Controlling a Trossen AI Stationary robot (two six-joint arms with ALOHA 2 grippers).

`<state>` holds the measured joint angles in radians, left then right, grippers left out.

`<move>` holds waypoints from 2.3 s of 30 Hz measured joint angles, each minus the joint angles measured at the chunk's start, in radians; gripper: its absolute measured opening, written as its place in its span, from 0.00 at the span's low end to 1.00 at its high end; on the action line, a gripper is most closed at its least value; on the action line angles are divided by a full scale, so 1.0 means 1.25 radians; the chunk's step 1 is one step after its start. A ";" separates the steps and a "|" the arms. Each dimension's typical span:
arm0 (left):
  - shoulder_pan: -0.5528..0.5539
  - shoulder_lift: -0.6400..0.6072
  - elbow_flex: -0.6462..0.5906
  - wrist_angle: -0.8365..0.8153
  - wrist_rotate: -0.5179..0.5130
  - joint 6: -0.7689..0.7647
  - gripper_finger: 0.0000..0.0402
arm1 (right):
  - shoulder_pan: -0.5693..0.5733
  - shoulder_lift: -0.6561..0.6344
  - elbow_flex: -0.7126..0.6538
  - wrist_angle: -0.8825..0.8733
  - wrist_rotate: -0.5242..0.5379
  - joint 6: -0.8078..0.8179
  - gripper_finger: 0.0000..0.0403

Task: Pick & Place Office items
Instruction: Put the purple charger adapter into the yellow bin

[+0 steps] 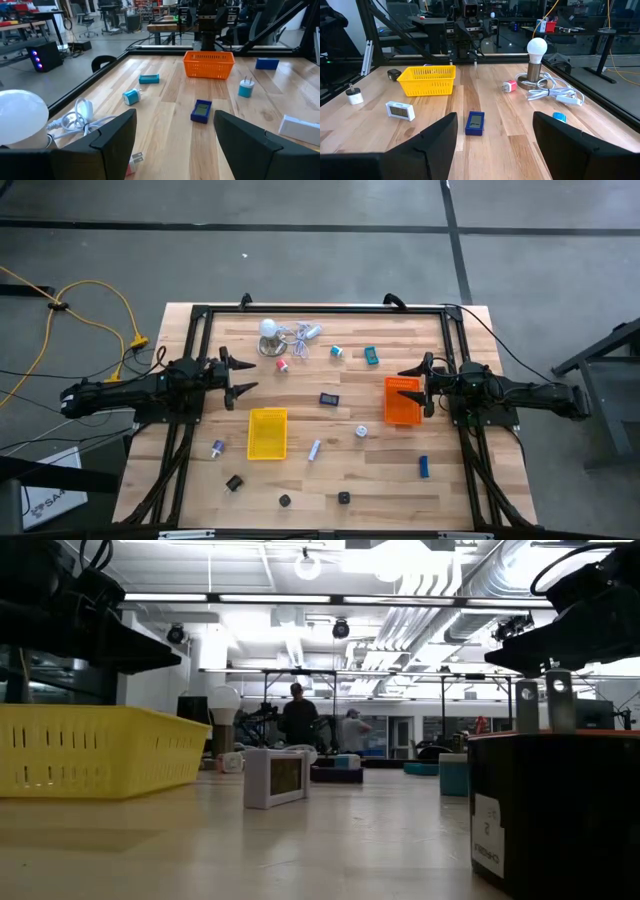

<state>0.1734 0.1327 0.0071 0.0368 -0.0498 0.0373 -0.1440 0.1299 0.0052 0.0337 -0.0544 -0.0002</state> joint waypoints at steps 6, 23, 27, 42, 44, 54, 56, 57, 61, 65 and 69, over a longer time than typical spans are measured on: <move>0.000 0.000 0.004 0.013 -0.058 -0.034 0.64 | 0.000 0.000 0.000 0.000 0.000 0.000 0.62; -0.141 0.245 0.276 -0.190 -0.359 -0.142 0.64 | 0.000 0.000 0.000 0.000 0.000 0.000 0.62; -0.198 0.342 0.356 -0.265 -0.417 -0.213 0.64 | 0.000 0.000 0.000 0.000 0.000 0.000 0.62; -0.397 0.567 0.587 -0.750 -0.465 -0.744 0.64 | 0.000 0.000 0.000 0.000 0.000 0.000 0.62; -0.432 0.564 0.587 -0.783 -0.465 -0.798 0.64 | 0.000 0.000 0.000 0.000 0.000 0.000 0.62; -0.615 0.567 0.587 -0.912 -0.454 -1.089 0.64 | 0.000 0.000 0.000 0.000 0.000 0.000 0.62; -0.644 0.573 0.587 -0.918 -0.449 -1.109 0.64 | 0.000 0.000 0.000 0.000 0.000 0.000 0.62; -0.657 0.577 0.587 -0.918 -0.446 -1.118 0.64 | 0.000 0.000 0.000 0.000 0.000 0.000 0.62; -0.698 0.590 0.587 -0.921 -0.436 -1.118 0.64 | 0.000 0.000 0.000 0.000 0.000 0.000 0.62; -0.724 0.603 0.588 -0.921 -0.396 -1.114 0.64 | 0.000 0.000 0.000 0.000 0.000 0.000 0.62; -0.731 0.622 0.589 -0.923 -0.345 -1.123 0.64 | 0.000 0.000 0.000 0.000 0.000 0.000 0.62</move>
<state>-0.7398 0.9106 0.7429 -1.1163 -0.4806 -1.3662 -0.1440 0.1301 0.0053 0.0335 -0.0544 -0.0002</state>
